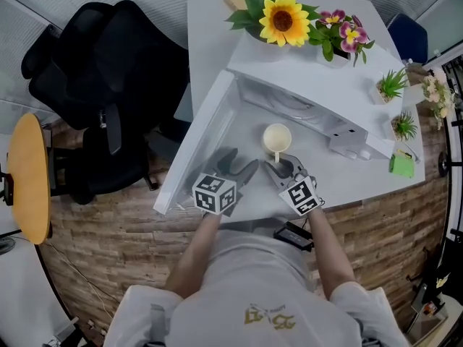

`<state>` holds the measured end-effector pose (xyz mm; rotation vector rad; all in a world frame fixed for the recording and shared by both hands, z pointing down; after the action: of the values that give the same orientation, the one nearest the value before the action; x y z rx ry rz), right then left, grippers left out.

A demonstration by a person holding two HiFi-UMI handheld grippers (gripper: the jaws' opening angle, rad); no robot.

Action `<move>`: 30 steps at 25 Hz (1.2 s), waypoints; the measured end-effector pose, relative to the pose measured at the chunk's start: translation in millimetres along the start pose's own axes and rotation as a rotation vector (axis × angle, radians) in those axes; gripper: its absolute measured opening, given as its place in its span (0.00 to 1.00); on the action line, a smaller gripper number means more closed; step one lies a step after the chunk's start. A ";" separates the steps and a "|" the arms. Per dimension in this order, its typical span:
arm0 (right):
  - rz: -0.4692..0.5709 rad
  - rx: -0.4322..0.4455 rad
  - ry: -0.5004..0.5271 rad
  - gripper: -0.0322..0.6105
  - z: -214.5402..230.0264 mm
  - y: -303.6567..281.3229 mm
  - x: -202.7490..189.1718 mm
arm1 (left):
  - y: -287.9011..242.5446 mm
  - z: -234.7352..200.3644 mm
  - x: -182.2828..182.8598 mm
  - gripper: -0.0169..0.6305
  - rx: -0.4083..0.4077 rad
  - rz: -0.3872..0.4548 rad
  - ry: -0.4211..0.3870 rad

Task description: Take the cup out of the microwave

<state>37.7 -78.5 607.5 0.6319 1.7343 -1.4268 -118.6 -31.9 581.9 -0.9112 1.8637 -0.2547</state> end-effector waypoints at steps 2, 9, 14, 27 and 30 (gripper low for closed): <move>-0.044 -0.013 0.060 0.24 -3.9 -1.4 -3.1 | -0.2 0.7 -0.1 0.50 -0.003 -0.003 -0.006; -0.042 -0.021 -0.062 0.25 4.6 7.0 -10.5 | 0.2 2.8 4.2 0.50 -0.003 -0.006 -0.041; -0.041 -0.021 -0.143 0.26 11.4 21.4 -14.0 | 4.4 5.7 7.6 0.50 0.005 -0.007 -0.088; 0.058 -0.099 -0.324 0.25 13.3 64.7 18.1 | 15.0 29.0 31.7 0.36 -0.019 0.080 -0.182; 0.122 -0.151 -0.386 0.23 18.0 73.2 31.5 | 18.5 36.7 38.9 0.31 -0.024 0.113 -0.199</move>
<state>81.7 -81.2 538.8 0.3465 1.4547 -1.2261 -104.3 -37.9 527.5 -0.8138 1.7292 -0.0699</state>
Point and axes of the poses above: the fingertips, and each gripper's own axes: y backward along the fingers, z to its right, x out of its top, the point moved 8 cm from there along y, backward along the fingers, and after that the axes turned 8 degrees about -z, right-handed, at the moved point
